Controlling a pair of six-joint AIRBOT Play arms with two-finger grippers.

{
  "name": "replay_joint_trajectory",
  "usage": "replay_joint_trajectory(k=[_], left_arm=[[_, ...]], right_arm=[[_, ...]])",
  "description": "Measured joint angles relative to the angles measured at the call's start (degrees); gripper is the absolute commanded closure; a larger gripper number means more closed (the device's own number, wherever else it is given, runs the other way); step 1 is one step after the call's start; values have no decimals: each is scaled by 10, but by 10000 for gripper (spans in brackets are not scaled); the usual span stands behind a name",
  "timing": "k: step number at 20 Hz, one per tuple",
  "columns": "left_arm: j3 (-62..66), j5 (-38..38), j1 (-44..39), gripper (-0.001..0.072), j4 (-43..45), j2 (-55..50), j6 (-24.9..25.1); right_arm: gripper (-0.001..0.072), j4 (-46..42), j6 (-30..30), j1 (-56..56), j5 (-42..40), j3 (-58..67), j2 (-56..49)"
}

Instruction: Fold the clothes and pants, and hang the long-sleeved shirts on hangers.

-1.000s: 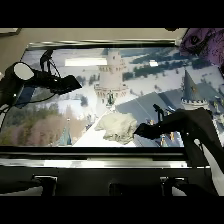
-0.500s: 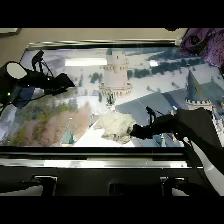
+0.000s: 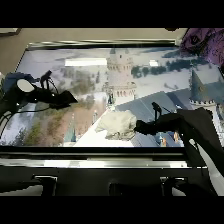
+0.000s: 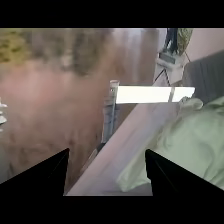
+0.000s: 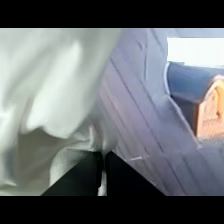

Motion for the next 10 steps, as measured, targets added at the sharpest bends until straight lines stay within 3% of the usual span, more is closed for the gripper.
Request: replay_joint_trajectory(k=[5, 10], left_arm=[[-110, 53, -49, 155, -127, -15, 100], [-136, 80, -121, 162, -176, -48, 138]], right_arm=[[678, -12, 23, -4, -16, 0, 22], [678, -16, 29, -5, -26, 0, 27]])
